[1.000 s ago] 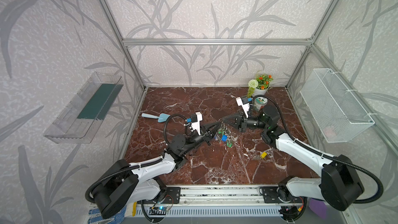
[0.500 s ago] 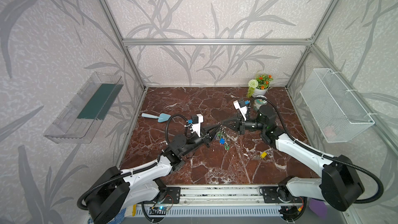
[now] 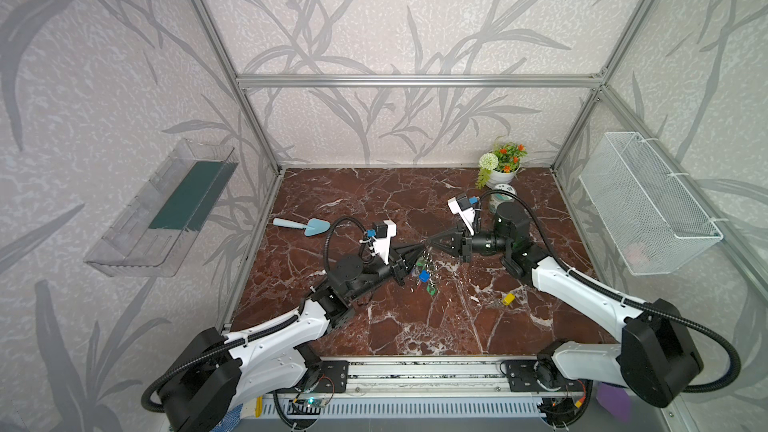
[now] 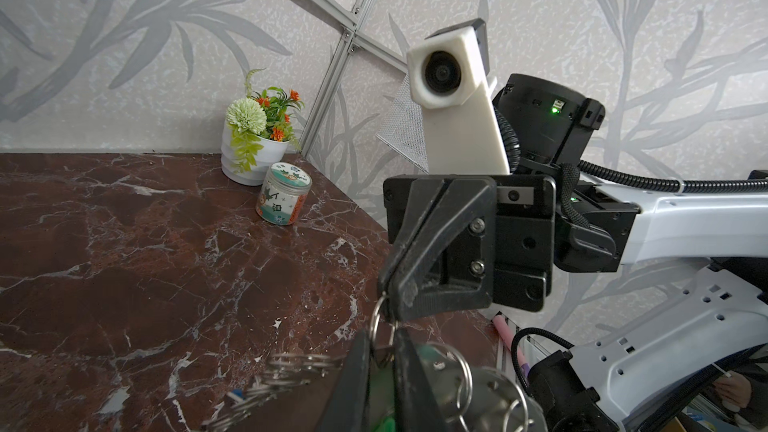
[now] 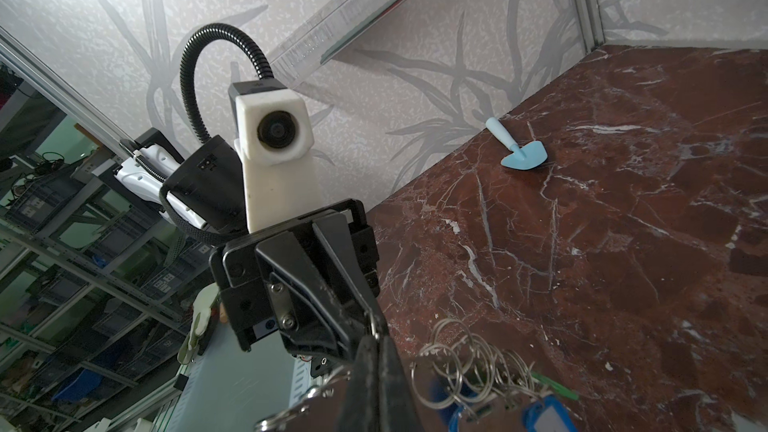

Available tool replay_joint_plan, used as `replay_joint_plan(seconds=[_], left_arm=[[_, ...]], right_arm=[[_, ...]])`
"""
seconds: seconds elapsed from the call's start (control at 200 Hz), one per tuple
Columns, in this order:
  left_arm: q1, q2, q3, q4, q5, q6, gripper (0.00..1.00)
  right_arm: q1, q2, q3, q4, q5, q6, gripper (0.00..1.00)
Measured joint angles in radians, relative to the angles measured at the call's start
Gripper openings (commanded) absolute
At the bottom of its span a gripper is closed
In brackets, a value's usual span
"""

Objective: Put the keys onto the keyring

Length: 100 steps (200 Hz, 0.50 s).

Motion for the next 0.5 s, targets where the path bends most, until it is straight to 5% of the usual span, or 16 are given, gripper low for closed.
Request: replay_joint_plan(seconds=[0.5], left_arm=[[0.004, 0.007, 0.035, -0.091, 0.021, 0.021, 0.13]], right_arm=[[-0.005, 0.004, 0.021, -0.084, -0.018, -0.069, 0.0]])
